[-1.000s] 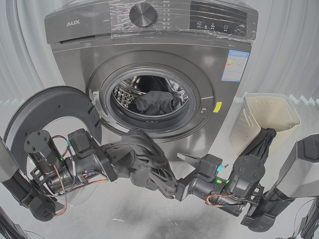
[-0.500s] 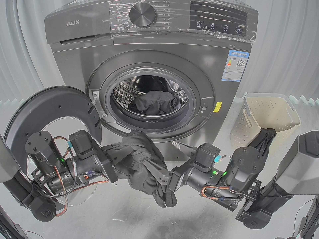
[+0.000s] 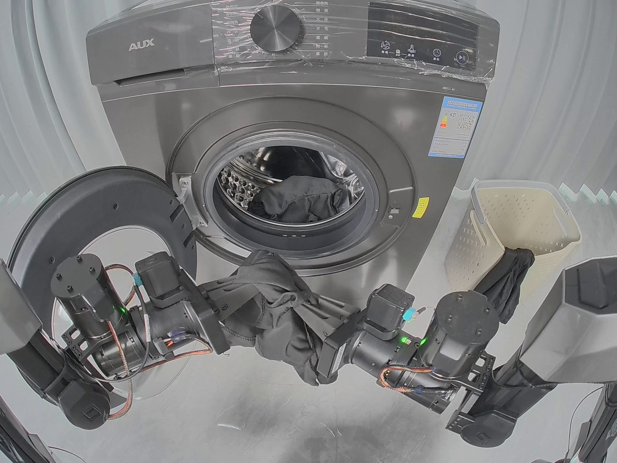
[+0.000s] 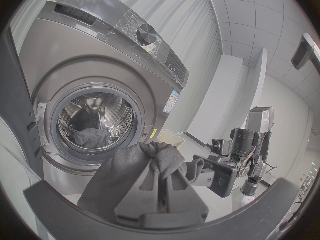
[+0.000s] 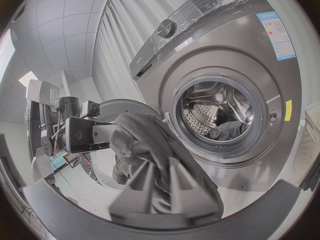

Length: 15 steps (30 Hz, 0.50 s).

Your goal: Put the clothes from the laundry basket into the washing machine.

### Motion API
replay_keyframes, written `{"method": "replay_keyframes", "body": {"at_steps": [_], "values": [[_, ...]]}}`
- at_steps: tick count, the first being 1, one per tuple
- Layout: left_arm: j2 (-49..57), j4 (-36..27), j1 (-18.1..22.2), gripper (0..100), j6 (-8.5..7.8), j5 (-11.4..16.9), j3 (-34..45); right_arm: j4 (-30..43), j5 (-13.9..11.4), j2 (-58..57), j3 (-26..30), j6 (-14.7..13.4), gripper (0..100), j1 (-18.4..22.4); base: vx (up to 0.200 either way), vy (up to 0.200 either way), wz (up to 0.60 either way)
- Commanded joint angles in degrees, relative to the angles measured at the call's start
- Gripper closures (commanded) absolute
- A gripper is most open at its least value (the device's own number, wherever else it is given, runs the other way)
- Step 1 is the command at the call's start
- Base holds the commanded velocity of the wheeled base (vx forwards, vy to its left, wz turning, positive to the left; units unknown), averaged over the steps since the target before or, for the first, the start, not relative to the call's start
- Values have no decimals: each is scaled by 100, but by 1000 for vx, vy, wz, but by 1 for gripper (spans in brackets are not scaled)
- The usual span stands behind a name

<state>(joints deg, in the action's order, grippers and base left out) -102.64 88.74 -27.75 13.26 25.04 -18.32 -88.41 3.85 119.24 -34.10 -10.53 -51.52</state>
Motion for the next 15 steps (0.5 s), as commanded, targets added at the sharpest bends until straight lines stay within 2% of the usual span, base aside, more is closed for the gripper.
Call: {"method": "replay_keyframes", "body": {"at_steps": [1,14,15], "values": [[-19,3,-3,100,1,1,4,-1,1,12,-18,7,100,-7,0,0,0],[-28,3,15,100,18,54,39,-1,28,-199,52,-37,100,-43,0,0,0],[-19,3,15,0,18,54,39,-1,37,-199,61,-37,100,-60,0,0,0]]}}
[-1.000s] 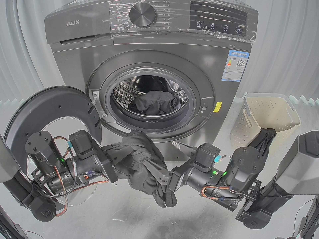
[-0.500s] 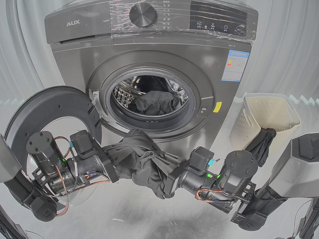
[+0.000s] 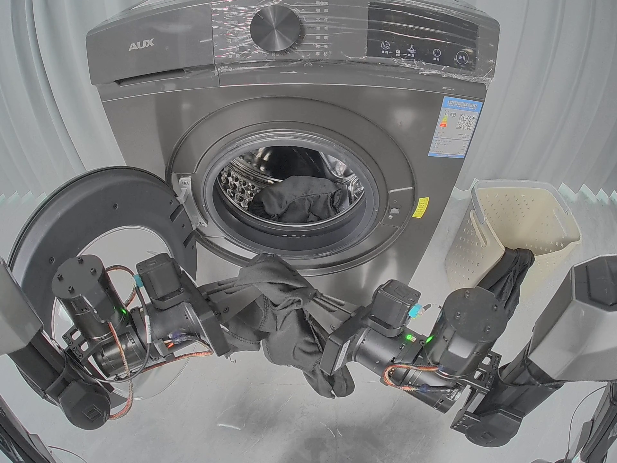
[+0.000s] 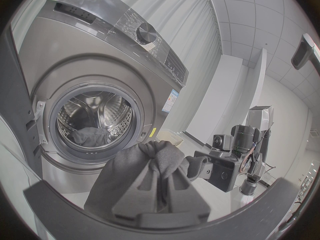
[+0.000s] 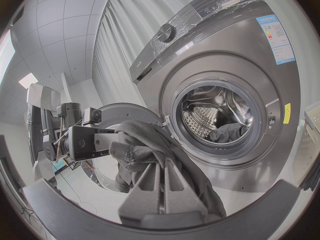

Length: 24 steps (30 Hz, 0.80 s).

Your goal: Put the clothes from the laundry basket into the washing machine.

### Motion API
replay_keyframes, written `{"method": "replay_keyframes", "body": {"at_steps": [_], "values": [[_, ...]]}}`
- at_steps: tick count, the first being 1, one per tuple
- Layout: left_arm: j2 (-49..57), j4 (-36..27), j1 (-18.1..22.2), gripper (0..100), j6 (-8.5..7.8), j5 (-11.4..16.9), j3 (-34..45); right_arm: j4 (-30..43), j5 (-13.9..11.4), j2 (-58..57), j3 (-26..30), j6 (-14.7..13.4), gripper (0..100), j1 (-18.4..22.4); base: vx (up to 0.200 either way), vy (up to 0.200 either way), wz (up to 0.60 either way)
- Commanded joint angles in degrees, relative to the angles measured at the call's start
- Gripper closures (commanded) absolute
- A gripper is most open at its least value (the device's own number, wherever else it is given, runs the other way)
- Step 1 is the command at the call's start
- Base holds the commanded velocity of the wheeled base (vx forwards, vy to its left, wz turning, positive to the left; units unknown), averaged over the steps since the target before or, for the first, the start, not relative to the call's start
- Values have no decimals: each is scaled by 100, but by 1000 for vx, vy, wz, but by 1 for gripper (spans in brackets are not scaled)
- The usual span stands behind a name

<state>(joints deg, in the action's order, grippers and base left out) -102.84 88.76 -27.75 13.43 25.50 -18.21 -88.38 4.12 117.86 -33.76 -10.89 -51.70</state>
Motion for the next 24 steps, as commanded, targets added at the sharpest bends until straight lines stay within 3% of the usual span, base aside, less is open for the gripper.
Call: {"method": "replay_keyframes", "body": {"at_steps": [1,4,14,24], "values": [[1,1,15,0,10,7,20,-4,10,-70,27,-1,100,-51,0,0,0],[-34,1,24,0,72,-37,-51,-4,27,-105,27,-10,100,-68,0,0,0],[-316,1,85,0,1,-72,-51,-4,36,-571,247,-1,100,28,0,0,0],[-360,10,191,0,-16,-72,20,-4,177,-650,80,52,100,151,0,0,0]]}}
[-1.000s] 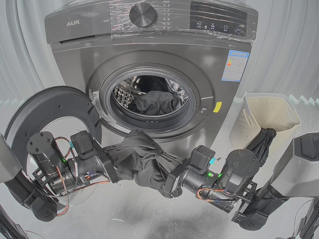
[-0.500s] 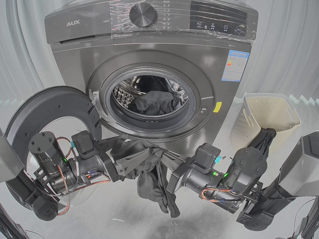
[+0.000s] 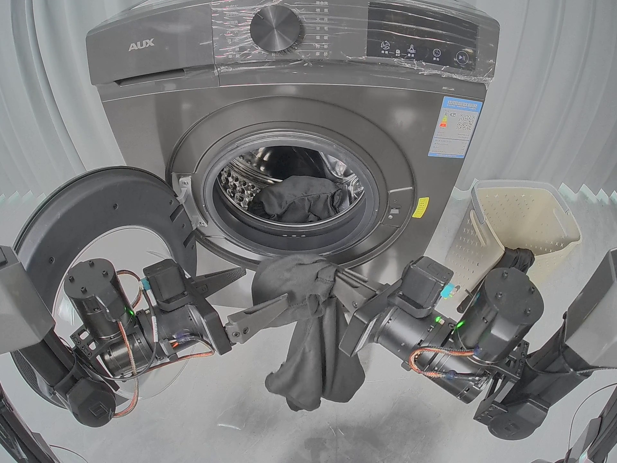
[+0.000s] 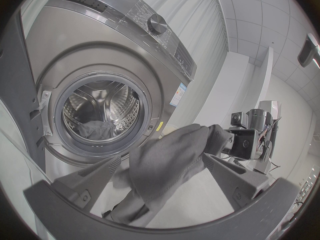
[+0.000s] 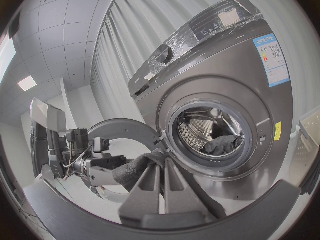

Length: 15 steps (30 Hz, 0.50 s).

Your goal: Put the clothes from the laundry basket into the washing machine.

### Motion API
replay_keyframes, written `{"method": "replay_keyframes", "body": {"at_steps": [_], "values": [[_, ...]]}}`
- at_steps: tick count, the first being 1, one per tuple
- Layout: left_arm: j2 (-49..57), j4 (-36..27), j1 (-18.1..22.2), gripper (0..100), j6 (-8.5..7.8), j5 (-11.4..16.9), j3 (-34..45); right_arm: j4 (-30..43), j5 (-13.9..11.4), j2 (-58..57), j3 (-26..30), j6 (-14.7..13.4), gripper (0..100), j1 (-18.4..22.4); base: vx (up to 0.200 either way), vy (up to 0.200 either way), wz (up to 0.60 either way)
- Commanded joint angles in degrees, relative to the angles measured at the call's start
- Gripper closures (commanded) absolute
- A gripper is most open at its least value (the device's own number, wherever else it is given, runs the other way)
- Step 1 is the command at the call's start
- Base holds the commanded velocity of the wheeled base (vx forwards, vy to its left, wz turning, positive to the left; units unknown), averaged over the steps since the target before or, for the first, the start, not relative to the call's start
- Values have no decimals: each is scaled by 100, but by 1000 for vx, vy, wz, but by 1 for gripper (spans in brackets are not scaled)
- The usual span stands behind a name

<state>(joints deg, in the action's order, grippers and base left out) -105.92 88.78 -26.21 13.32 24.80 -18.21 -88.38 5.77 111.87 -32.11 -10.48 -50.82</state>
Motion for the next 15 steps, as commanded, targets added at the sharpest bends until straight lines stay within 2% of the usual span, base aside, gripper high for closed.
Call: {"method": "replay_keyframes", "body": {"at_steps": [1,7,10,11,13,15], "values": [[-51,-1,63,0,-5,-1,28,-4,12,-60,-102,11,100,72,0,0,0],[-139,-1,301,0,-49,-1,28,5,3,-245,-129,29,100,143,0,0,0],[-288,7,441,0,-234,-1,37,5,3,-342,-102,29,100,143,0,0,0],[-306,7,450,0,-251,-1,37,5,3,-342,-102,29,100,143,0,0,0],[-420,7,485,0,-436,8,28,5,3,-377,-67,29,100,134,0,0,0],[-464,7,476,0,-454,17,20,5,3,-386,-67,29,100,116,0,0,0]]}}
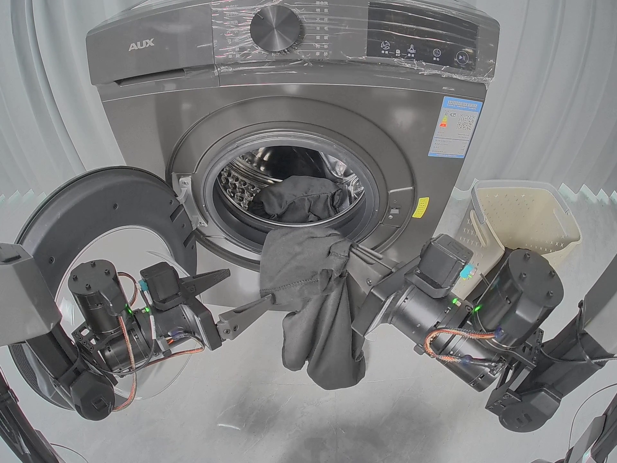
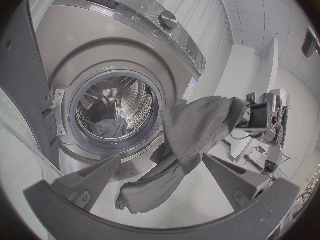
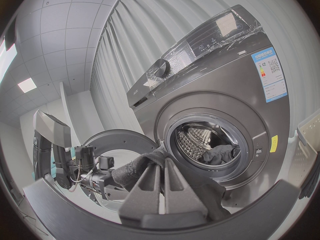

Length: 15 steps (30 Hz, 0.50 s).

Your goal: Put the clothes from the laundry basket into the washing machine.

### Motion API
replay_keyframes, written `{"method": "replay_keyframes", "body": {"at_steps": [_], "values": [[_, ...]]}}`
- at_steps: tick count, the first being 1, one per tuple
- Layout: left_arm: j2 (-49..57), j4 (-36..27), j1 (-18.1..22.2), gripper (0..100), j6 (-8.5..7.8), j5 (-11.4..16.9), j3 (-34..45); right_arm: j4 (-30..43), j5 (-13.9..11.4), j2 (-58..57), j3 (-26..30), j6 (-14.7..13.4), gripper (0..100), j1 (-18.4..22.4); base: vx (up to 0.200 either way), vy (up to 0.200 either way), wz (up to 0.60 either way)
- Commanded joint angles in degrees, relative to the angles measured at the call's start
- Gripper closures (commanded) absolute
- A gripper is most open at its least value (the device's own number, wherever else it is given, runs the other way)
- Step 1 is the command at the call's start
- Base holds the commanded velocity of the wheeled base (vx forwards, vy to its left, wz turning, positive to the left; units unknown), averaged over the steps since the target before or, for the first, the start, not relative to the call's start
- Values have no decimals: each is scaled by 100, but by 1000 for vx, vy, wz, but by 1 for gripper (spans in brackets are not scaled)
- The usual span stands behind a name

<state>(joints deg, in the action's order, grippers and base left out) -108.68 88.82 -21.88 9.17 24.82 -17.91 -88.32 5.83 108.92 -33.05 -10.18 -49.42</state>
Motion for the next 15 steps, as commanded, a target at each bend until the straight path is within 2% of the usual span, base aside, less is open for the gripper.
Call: {"method": "replay_keyframes", "body": {"at_steps": [1,9,15], "values": [[-198,4,35,0,-38,14,-11,-1,6,-91,35,-2,100,-24,0,0,0],[-189,4,0,0,24,67,-72,-1,6,-47,79,-2,100,-68,0,0,0],[-365,4,52,0,-64,49,-2,-1,-11,-82,44,-2,100,-94,0,0,0]]}}
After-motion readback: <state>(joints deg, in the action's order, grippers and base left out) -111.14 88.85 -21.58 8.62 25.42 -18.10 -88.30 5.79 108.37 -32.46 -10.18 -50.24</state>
